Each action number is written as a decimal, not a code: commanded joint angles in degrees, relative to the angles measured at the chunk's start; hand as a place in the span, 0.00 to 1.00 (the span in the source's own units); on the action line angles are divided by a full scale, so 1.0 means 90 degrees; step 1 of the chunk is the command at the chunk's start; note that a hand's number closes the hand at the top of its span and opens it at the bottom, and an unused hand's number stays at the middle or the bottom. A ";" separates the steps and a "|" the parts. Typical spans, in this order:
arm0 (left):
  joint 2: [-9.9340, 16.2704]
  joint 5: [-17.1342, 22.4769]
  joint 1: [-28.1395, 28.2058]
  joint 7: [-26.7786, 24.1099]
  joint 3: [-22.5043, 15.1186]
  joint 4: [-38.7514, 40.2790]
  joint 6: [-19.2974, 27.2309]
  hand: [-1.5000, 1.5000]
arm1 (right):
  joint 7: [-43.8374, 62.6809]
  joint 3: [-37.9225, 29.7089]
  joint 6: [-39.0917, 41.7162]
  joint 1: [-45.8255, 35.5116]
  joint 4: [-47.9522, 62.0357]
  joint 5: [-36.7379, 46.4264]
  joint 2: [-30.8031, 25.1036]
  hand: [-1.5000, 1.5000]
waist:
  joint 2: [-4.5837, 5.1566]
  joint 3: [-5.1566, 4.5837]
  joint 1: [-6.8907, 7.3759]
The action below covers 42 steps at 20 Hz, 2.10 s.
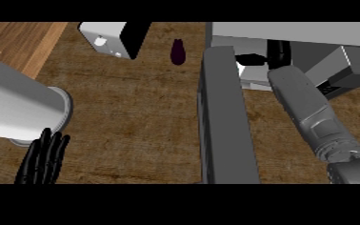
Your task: Pick up the milk, place it into the microwave and close the microwave
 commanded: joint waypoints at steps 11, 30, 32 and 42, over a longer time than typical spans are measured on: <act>-0.0162 -0.0401 0.0368 0.0050 -0.0565 -0.0318 0.0172 0.00 | -0.0674 -0.0520 0.1499 0.0268 -0.0139 -0.0488 -0.0653 0.00 | -0.0077 0.0004 -0.0178; -0.0356 -0.0757 0.0659 -0.0262 -0.1181 -0.0040 0.0445 0.00 | -0.1416 -0.0797 0.3084 0.1727 -0.0261 -0.0949 -0.0162 0.00 | -0.0203 -0.0013 -0.0442; -0.0349 -0.0633 0.0395 0.0248 -0.0902 -0.0307 0.0484 0.00 | -0.1286 -0.0695 0.3103 0.1878 -0.0301 -0.0906 0.0095 0.00 | -0.0232 -0.0018 -0.0552; -0.0232 -0.0291 0.0019 0.0078 -0.0746 0.0271 0.0222 0.00 | -0.2081 -0.0834 0.4024 0.2920 -0.0426 -0.1210 0.0446 0.00 | -0.0191 -0.0014 -0.0536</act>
